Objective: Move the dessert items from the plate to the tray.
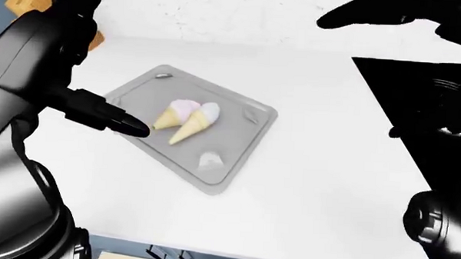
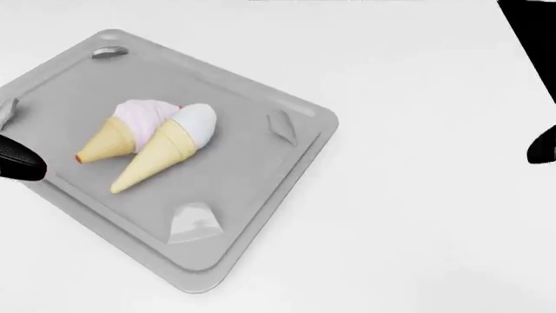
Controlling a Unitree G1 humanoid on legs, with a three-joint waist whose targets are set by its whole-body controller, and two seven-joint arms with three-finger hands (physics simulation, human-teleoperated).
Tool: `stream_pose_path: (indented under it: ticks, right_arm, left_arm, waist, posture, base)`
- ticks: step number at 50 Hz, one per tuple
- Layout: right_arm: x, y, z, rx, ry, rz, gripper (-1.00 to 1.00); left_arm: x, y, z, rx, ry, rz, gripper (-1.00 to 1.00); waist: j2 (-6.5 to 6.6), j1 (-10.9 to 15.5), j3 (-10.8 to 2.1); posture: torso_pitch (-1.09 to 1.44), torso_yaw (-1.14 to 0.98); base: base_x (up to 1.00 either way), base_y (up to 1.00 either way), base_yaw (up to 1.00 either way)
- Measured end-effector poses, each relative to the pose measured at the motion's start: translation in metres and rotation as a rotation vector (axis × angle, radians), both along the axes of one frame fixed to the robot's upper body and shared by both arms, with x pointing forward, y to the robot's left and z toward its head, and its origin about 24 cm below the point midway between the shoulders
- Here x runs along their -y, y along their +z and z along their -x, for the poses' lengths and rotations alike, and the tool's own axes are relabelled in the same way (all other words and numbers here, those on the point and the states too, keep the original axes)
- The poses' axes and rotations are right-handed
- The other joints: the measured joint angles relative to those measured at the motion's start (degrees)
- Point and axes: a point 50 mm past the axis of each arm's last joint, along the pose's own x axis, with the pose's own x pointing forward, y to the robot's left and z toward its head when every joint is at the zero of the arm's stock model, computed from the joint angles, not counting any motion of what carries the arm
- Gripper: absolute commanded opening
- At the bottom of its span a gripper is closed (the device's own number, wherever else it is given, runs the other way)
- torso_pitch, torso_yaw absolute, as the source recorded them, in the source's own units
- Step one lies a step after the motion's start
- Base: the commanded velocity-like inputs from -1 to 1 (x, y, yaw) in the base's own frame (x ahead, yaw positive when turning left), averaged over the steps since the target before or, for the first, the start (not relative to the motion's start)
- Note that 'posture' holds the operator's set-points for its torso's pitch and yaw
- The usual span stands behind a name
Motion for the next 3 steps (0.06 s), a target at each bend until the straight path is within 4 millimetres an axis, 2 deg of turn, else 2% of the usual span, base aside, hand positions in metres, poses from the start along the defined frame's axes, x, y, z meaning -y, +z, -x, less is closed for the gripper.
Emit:
stream_pose_path:
  ticks: [3]
  right_arm:
    - [0.022,0.005,0.020,0.021,-0.050,-0.034,0.94]
  left_arm:
    - [-0.004,0.003,0.009,0.005,-0.005,-0.014,1.00]
  waist:
    - [-0.37,0.1,0.07]
  posture:
    - [0.00,0.00]
  base:
    - [0.00,0.00,0.00]
